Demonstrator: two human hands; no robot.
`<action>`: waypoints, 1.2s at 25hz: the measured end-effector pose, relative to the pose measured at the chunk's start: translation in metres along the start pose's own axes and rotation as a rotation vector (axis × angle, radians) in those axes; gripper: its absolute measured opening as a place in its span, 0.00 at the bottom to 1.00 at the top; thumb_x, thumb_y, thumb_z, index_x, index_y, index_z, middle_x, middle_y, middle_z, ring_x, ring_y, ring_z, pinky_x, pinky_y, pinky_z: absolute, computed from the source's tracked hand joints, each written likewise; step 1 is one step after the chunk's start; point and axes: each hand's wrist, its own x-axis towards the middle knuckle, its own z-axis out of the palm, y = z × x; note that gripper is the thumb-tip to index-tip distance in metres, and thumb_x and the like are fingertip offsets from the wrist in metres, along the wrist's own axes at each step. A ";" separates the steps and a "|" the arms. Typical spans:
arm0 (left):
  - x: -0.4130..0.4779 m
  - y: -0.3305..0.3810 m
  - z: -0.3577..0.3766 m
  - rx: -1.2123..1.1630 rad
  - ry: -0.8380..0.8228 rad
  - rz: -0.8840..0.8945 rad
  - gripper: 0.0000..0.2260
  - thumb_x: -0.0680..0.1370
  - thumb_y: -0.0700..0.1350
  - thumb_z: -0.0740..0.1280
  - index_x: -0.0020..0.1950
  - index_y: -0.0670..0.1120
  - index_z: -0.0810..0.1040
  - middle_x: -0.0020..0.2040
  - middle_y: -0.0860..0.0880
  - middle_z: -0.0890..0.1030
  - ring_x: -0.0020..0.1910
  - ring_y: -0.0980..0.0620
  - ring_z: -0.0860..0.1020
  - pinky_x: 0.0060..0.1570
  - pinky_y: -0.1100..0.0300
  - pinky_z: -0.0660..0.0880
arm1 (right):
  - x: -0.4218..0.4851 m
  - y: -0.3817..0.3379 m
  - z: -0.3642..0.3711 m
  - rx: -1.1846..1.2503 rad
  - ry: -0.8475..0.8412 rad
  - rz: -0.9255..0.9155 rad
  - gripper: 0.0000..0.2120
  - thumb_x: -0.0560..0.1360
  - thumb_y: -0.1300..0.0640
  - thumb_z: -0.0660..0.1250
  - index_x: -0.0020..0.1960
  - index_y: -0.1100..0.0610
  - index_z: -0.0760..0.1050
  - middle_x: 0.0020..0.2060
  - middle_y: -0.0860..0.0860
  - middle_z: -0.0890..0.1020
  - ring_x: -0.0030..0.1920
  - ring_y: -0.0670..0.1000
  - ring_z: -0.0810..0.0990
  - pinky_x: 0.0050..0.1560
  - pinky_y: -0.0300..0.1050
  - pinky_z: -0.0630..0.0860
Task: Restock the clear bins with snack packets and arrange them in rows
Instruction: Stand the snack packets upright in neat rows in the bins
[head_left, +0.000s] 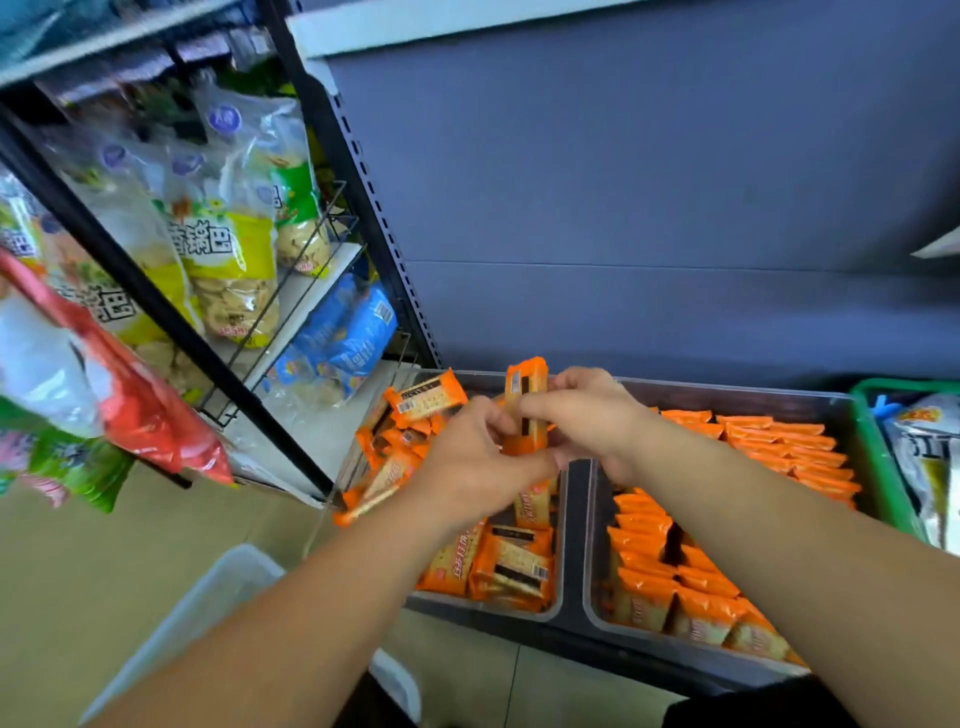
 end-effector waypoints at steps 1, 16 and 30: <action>-0.001 -0.002 0.003 0.016 0.041 0.005 0.22 0.66 0.55 0.83 0.50 0.51 0.75 0.47 0.51 0.84 0.45 0.53 0.81 0.42 0.56 0.77 | 0.001 0.000 0.002 -0.014 -0.007 0.019 0.17 0.67 0.55 0.79 0.53 0.58 0.80 0.47 0.58 0.88 0.47 0.58 0.88 0.52 0.63 0.85; 0.025 -0.028 -0.024 -0.220 -0.317 0.058 0.06 0.83 0.42 0.69 0.53 0.51 0.84 0.44 0.51 0.86 0.42 0.56 0.82 0.38 0.62 0.80 | -0.035 0.019 -0.011 0.254 0.245 -0.050 0.23 0.78 0.69 0.71 0.67 0.51 0.70 0.55 0.62 0.84 0.47 0.56 0.89 0.52 0.54 0.86; 0.087 -0.092 0.008 0.592 -0.631 0.243 0.19 0.74 0.58 0.78 0.62 0.53 0.83 0.58 0.55 0.83 0.58 0.54 0.80 0.61 0.50 0.79 | 0.000 0.047 -0.020 -0.343 0.169 -0.039 0.07 0.78 0.58 0.73 0.55 0.50 0.83 0.46 0.58 0.85 0.39 0.56 0.87 0.42 0.50 0.86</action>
